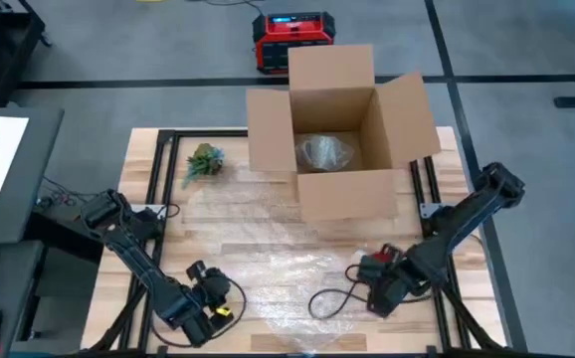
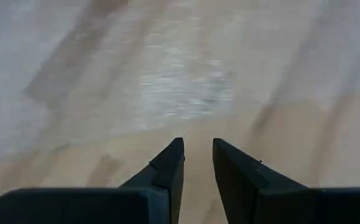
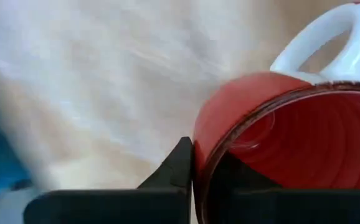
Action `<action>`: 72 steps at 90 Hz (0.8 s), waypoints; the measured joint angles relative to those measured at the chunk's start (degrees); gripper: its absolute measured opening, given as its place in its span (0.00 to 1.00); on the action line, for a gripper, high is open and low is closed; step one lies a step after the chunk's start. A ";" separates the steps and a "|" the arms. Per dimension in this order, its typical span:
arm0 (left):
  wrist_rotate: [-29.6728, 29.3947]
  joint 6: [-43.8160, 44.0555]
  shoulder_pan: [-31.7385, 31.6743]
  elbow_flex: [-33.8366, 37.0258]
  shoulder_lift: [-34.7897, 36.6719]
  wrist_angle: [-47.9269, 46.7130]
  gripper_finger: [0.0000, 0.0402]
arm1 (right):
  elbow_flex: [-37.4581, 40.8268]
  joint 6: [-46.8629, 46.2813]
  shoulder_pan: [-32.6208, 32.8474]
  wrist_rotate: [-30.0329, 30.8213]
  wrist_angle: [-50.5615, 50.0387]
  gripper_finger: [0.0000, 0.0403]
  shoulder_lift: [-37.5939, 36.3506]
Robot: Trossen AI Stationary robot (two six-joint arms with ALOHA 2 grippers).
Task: Wrap mug
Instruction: Wrap the red mug with the transparent bubble wrap
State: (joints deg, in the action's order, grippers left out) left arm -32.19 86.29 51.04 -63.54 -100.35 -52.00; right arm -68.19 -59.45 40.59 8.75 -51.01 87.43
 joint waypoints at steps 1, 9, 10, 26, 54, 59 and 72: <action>-0.03 0.34 -0.09 0.26 0.01 -0.12 0.16 | -0.44 0.84 -0.10 0.06 0.90 0.01 0.29; 0.01 1.90 -0.86 3.12 0.02 0.80 0.16 | -4.16 6.83 -1.38 0.36 5.68 0.01 4.12; -0.01 1.97 -0.94 3.48 0.02 1.14 0.16 | -4.63 7.52 -1.63 0.34 5.79 0.01 4.77; -0.09 1.76 -2.78 10.12 0.02 10.67 0.16 | -13.72 16.83 -5.81 -0.27 0.94 0.01 17.09; -16.01 -1.00 -4.52 14.18 -0.05 19.87 0.16 | -22.08 18.95 -4.64 -9.10 -9.00 0.01 25.98; -17.65 -1.21 -4.74 14.18 -0.05 19.69 0.16 | -22.09 16.96 -3.09 -9.04 -10.27 0.01 26.02; -18.64 -2.61 -5.33 13.65 -0.05 19.93 0.16 | -21.94 10.07 1.12 -9.74 -14.35 0.01 25.44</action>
State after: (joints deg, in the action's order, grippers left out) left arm -50.83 83.68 45.72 -49.89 -100.40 -32.07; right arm -90.14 -49.37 41.71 -0.99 -65.36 112.87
